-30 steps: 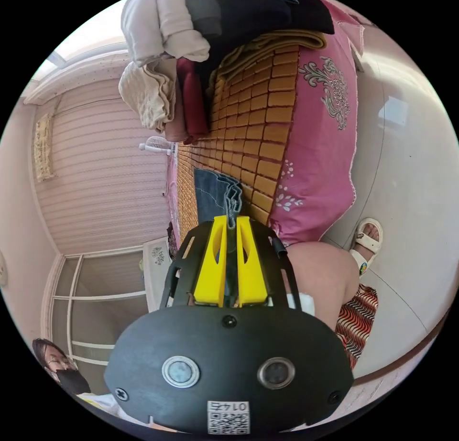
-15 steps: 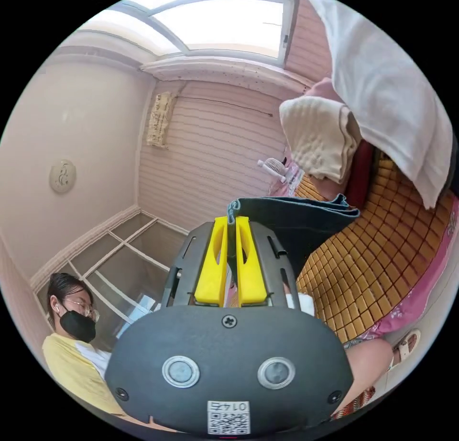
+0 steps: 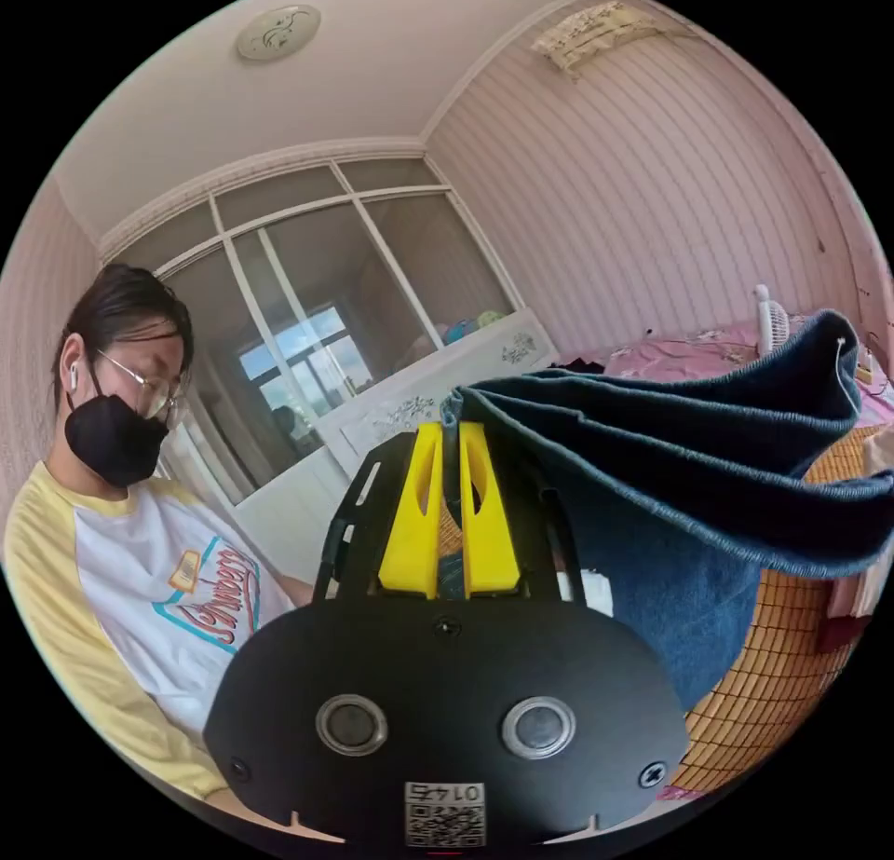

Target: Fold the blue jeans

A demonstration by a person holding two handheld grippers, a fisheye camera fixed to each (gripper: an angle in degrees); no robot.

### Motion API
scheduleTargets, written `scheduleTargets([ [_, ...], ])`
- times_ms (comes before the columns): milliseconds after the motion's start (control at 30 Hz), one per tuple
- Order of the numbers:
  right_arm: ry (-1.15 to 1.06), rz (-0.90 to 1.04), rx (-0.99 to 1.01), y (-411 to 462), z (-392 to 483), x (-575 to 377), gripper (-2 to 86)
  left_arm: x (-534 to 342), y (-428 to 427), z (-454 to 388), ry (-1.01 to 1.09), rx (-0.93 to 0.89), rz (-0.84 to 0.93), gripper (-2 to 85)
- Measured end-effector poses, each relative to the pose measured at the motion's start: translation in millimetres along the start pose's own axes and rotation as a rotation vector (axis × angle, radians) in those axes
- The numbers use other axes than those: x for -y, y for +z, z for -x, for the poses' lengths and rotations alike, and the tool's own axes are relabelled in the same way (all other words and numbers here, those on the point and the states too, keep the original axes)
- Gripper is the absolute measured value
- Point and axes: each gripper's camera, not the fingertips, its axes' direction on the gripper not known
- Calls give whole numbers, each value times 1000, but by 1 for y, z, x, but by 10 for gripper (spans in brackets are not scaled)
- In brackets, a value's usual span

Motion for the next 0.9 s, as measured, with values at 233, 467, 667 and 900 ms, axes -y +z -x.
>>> scheduleTargets([
  [233, 247, 713, 425, 301, -24, -100, 34, -87, -121, 82, -313, 278, -218, -2],
  [467, 408, 869, 252, 321, -57, -165, 19, -112, -131, 97, -381, 252, -321, 24],
  [667, 488, 895, 43, 280, -88, -171, 17, -62, -101, 95, -296, 244, -215, 56],
  [900, 671, 774, -33, 260, -112, -175, 14, -29, -54, 92, -253, 287, 39, 60],
])
